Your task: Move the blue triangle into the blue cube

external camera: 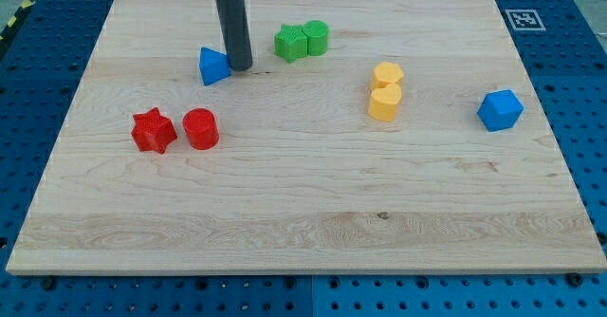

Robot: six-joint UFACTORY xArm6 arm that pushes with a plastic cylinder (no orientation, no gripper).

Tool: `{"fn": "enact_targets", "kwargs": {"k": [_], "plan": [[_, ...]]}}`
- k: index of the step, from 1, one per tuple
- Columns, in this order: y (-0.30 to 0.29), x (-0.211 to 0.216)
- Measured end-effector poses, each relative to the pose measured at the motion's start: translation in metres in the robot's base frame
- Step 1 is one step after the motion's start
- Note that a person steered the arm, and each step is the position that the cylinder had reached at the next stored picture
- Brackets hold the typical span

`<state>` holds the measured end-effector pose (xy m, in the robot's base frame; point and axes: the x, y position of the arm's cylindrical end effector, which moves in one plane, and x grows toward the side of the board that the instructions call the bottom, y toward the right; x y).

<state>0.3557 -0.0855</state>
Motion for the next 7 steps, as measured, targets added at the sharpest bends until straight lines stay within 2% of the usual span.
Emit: {"fn": "enact_targets", "kwargs": {"k": [1,2,4,5,7], "plan": [[0.022,0.027],[0.019,0.002],[-0.057,-0.026],[-0.078,-0.013],[0.024,0.059]]}}
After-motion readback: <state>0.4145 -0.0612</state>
